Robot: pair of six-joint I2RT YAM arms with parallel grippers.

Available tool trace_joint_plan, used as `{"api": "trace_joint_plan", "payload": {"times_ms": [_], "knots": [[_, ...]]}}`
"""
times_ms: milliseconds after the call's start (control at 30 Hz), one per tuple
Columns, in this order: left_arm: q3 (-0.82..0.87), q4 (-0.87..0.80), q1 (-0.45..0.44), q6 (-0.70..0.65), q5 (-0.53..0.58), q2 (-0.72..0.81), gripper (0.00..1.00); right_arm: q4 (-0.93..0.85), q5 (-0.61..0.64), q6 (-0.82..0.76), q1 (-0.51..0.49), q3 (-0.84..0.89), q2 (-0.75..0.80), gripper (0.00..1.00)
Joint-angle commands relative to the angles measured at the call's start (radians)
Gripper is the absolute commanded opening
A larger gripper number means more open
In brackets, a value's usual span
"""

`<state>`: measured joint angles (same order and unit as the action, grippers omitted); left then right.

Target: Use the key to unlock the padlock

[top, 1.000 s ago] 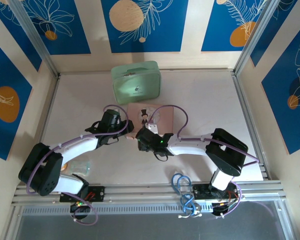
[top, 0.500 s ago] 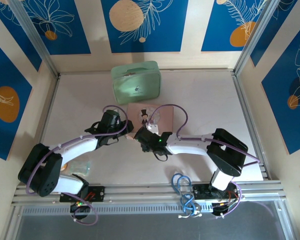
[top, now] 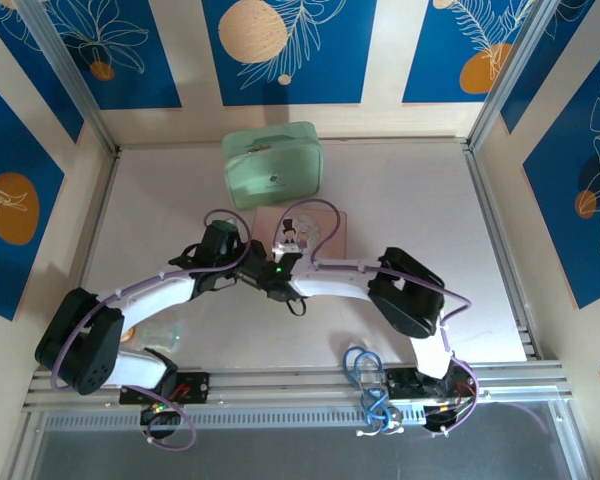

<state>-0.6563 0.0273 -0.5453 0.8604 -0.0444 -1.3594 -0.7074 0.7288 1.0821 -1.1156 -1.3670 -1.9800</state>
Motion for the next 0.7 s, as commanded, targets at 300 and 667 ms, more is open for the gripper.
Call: {"api": "trace_joint_plan", "payload": {"times_ms": [300,667], "knots": [[0.051,-0.101,0.001,0.020,0.001,-0.006,0.47,-0.239,0.041,0.170,0.047,0.008,-0.005,0.40],[0.052,-0.099,0.002,0.014,0.009,-0.010,0.47,-0.197,0.041,0.161,0.065,0.123,0.107,0.47]]}}
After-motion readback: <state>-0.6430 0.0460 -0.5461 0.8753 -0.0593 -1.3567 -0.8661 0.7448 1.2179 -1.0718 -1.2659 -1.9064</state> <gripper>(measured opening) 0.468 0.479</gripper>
